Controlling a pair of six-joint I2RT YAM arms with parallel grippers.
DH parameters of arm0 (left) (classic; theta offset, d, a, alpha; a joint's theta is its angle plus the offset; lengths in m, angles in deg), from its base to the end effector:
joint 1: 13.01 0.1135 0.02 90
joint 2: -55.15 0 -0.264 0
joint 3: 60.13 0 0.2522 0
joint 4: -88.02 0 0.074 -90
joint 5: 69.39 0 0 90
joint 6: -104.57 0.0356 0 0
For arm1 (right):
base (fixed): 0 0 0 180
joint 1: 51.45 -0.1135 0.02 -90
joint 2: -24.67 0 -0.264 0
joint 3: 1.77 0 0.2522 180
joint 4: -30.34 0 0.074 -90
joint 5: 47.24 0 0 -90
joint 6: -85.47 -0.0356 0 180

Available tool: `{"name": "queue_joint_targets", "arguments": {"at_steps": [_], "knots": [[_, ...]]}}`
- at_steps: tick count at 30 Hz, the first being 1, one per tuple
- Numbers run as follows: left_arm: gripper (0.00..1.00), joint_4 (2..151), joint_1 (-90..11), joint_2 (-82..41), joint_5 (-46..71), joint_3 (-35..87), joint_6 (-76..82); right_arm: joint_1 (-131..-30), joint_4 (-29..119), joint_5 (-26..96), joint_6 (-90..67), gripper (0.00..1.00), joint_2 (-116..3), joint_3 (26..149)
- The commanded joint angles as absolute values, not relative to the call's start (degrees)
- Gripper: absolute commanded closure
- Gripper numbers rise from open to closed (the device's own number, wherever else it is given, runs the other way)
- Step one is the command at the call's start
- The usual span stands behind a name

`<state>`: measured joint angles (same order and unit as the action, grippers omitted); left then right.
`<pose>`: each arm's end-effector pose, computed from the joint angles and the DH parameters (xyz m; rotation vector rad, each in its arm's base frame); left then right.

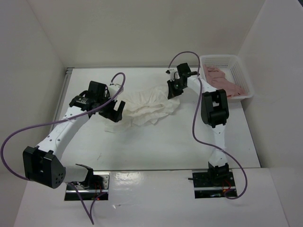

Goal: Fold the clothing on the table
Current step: Fold the skirt

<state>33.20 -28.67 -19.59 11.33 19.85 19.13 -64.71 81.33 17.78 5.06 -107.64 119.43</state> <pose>0.2608 -0.0791 0.3081 0.5001 2.3894 -0.2840 0.4783 0.1282 0.1662 -0.6575 2.5287 0.5984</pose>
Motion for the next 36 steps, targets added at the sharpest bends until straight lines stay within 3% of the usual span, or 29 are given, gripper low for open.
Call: {"name": "queue_joint_targets", "arguments": {"at_steps": [1,17,36], "knots": [[0.0,34.44,-28.39,-17.88,10.59,19.73,19.93,-62.97,80.93,24.38,6.37,1.0,-100.41,119.22],[0.0,34.44,-28.39,-16.83,10.06,19.73,19.93,-62.44,81.54,42.13,9.27,1.0,-92.32,119.22],[0.0,34.44,-28.39,-16.3,10.06,19.73,19.93,-72.45,94.11,56.64,7.69,1.0,-101.44,141.89]]}}
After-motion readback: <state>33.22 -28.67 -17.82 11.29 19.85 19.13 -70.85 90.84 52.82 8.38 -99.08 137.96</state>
